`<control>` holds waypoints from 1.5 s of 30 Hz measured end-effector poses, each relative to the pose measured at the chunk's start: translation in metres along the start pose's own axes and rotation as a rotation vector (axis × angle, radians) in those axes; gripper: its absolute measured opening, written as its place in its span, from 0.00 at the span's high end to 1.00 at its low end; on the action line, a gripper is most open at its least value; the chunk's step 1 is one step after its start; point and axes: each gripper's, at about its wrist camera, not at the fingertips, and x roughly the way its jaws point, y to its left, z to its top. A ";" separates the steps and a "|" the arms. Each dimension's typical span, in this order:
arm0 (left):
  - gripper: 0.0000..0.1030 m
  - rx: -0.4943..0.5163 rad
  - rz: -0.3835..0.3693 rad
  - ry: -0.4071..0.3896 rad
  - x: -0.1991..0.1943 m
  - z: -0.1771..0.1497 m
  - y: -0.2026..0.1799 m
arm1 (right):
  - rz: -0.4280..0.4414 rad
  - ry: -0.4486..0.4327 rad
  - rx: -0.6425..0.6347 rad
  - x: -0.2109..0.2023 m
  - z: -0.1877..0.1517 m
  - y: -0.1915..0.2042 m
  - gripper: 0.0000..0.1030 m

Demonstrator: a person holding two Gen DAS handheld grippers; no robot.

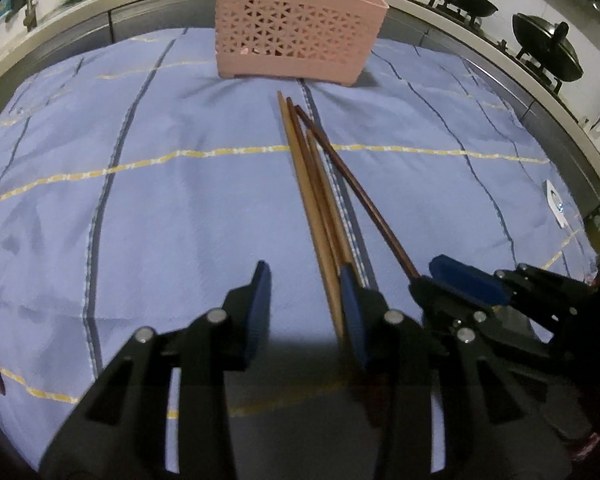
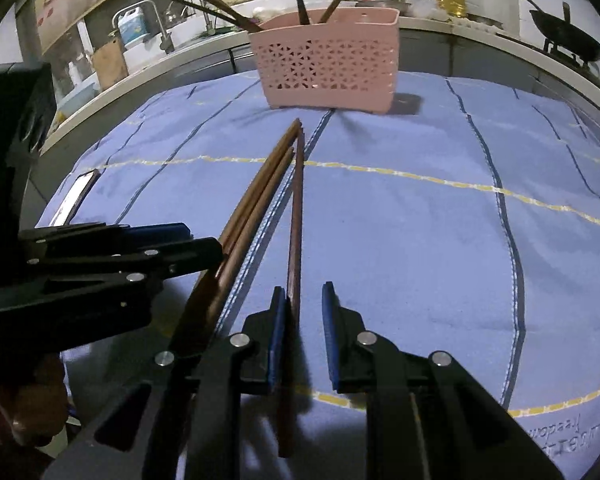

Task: Organize utensils
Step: 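Bring both open tools back over the chopstick pile, then close the left tool on one chopstick while the right tool grasps another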

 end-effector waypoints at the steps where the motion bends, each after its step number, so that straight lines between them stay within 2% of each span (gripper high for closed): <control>1: 0.66 0.005 0.008 -0.001 0.001 0.000 -0.001 | 0.003 -0.002 0.006 0.000 -0.001 -0.001 0.81; 11: 0.66 0.025 0.095 -0.017 0.003 0.005 -0.008 | 0.021 -0.017 0.034 -0.001 0.000 -0.004 0.81; 18: 0.66 0.098 0.171 -0.018 0.007 -0.001 -0.023 | 0.019 -0.024 0.036 -0.001 0.000 -0.005 0.81; 21: 0.67 0.081 0.164 -0.015 0.008 0.000 -0.017 | 0.023 -0.023 0.039 -0.001 0.000 -0.006 0.81; 26: 0.88 0.046 0.161 -0.013 0.004 -0.001 -0.003 | 0.025 -0.024 0.041 -0.001 0.000 -0.006 0.81; 29: 0.93 0.022 0.146 -0.010 -0.002 -0.004 0.009 | 0.023 -0.027 0.036 -0.001 0.000 -0.006 0.81; 37: 0.93 -0.066 0.042 0.009 -0.015 -0.014 0.040 | 0.014 -0.031 0.053 -0.002 -0.001 -0.008 0.88; 39: 0.93 -0.086 0.037 0.014 -0.018 -0.018 0.047 | 0.007 -0.030 0.057 -0.002 0.000 -0.009 0.93; 45: 0.93 -0.118 0.012 0.022 -0.025 -0.028 0.059 | -0.001 -0.023 0.075 -0.003 -0.001 -0.015 0.93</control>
